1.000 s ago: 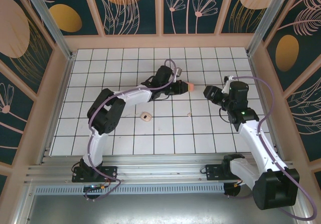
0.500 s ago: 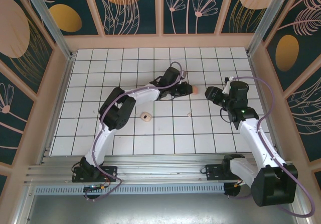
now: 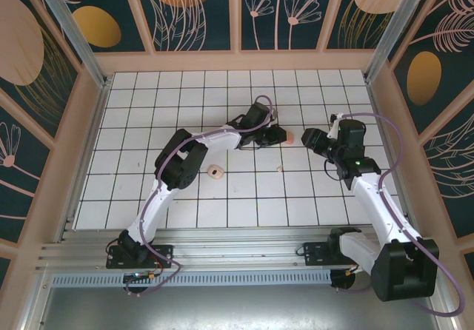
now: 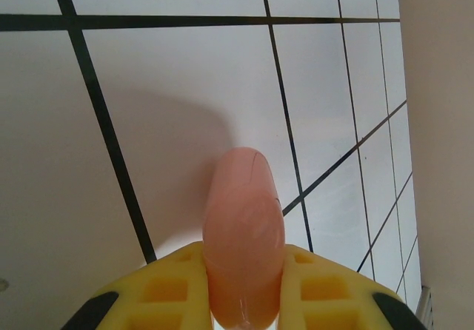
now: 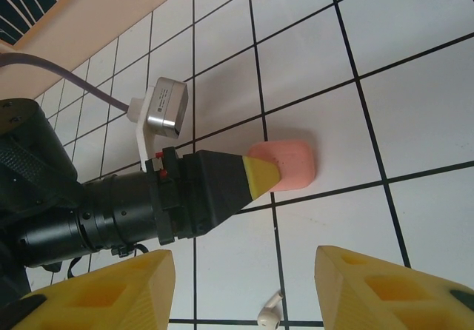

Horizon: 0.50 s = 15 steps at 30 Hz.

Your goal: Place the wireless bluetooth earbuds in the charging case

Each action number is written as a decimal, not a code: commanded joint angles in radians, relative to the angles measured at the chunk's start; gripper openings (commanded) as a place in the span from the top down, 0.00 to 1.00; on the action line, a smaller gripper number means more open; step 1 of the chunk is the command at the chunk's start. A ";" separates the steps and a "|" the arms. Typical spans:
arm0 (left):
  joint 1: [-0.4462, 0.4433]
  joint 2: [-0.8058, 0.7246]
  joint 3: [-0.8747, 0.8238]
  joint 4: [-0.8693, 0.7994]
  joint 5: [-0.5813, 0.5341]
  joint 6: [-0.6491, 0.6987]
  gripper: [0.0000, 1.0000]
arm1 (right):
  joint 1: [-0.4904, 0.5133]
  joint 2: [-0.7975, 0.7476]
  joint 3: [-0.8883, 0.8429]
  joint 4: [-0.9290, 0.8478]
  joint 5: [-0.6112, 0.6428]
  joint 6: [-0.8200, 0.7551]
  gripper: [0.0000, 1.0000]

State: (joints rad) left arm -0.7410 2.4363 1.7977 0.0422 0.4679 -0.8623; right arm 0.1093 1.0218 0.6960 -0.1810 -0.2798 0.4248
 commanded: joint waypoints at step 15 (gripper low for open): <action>-0.009 -0.009 0.038 -0.106 -0.042 0.046 0.69 | -0.010 0.003 -0.012 0.033 -0.030 -0.005 0.47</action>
State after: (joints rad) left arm -0.7429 2.4363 1.8107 -0.0059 0.4538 -0.8524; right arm 0.1062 1.0355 0.6956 -0.1684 -0.2970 0.4252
